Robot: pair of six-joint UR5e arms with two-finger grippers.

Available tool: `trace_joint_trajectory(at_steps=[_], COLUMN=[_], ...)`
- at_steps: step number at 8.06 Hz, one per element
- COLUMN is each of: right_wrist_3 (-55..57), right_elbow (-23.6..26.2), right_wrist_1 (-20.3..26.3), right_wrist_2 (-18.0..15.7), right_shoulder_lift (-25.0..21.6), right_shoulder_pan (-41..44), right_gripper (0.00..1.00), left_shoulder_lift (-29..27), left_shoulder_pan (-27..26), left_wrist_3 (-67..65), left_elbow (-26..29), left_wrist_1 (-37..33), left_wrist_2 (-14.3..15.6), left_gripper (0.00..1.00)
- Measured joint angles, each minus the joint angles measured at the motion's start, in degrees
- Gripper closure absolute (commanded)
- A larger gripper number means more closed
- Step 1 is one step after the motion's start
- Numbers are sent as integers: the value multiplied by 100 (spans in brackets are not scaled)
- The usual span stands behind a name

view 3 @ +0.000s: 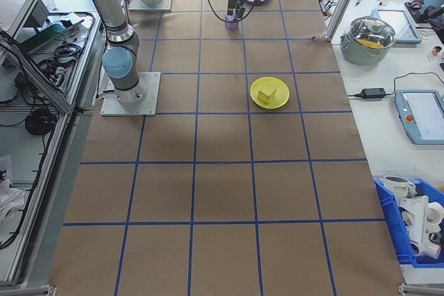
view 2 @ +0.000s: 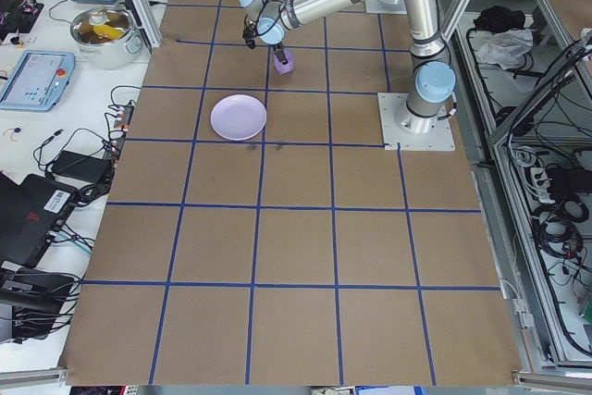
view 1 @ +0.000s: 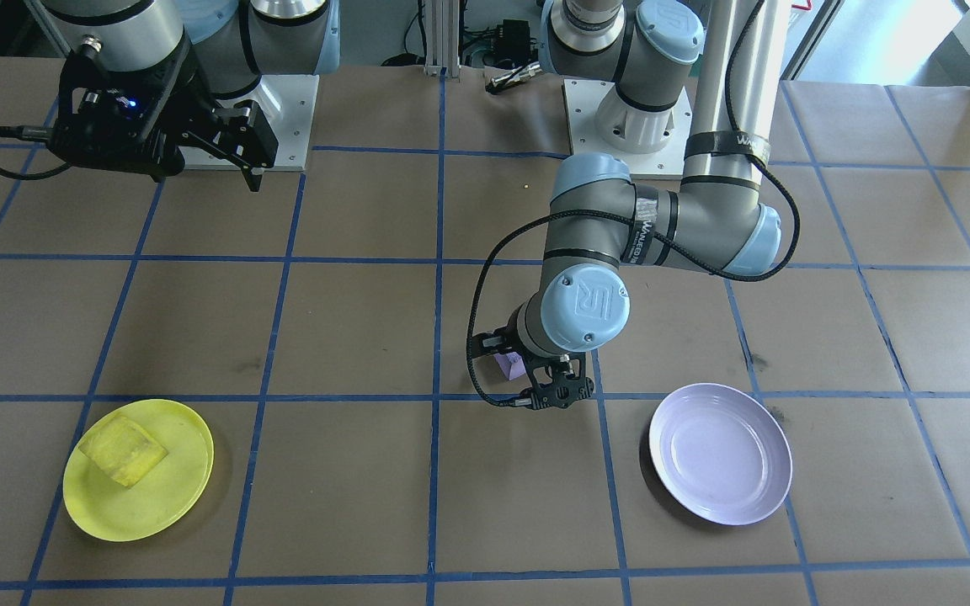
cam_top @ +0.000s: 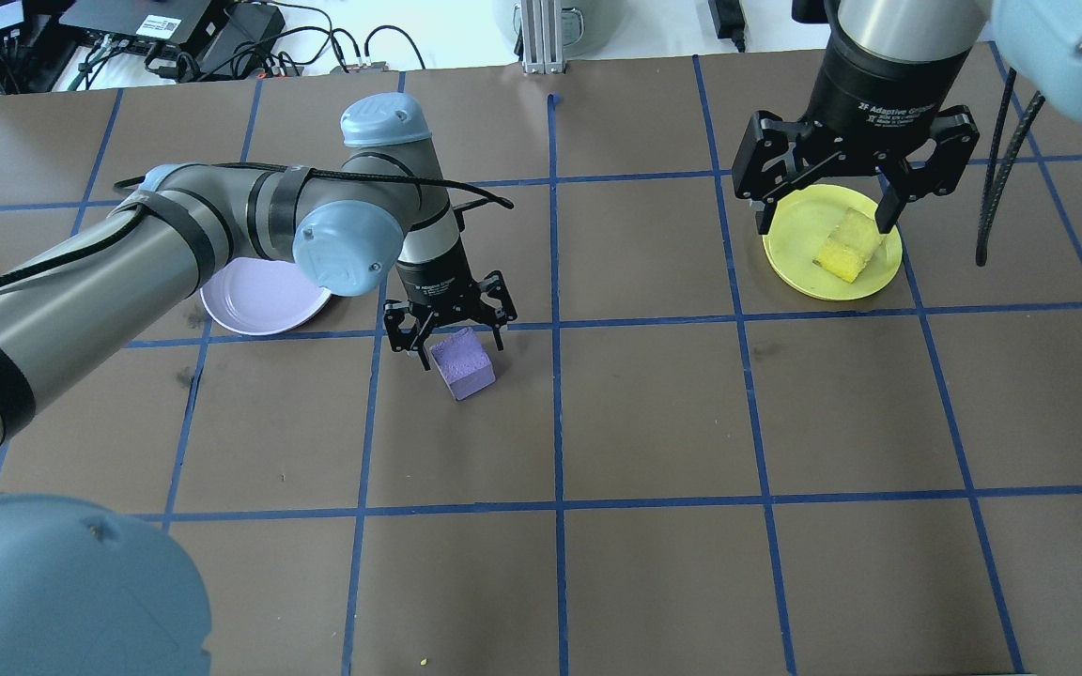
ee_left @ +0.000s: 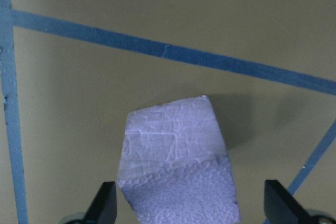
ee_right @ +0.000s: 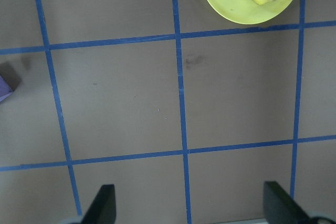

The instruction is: Sort blocks by color into plates

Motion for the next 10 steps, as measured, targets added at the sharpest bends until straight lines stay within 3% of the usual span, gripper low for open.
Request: trace_joint_trajectory(at_steps=[2, 3, 5, 6, 10], right_wrist_3=[-9, -9, -8, -11, -16], right_elbow=[10, 12, 19, 18, 17], right_wrist_1=[0, 0, 0, 0, -7], right_wrist_2=[0, -2, -4, -4, -4], right_shoulder_lift=[-5, -7, -9, -9, -9], right_shoulder_pan=[0, 0, 0, 0, 0], right_gripper=[0, 0, 0, 0, 0], left_shoulder_lift=[-46, -61, -127, -157, -6], left_shoulder_pan=[-12, -14, -8, -3, 27], left_wrist_3=[21, 24, 11, 21, 30], left_elbow=[-32, -39, -36, -35, 42], left_wrist_1=[-3, -7, 3, 9, -79], left_wrist_2=[15, 20, 19, 14, 11], left_gripper=[0, 22, 86, 100, 100])
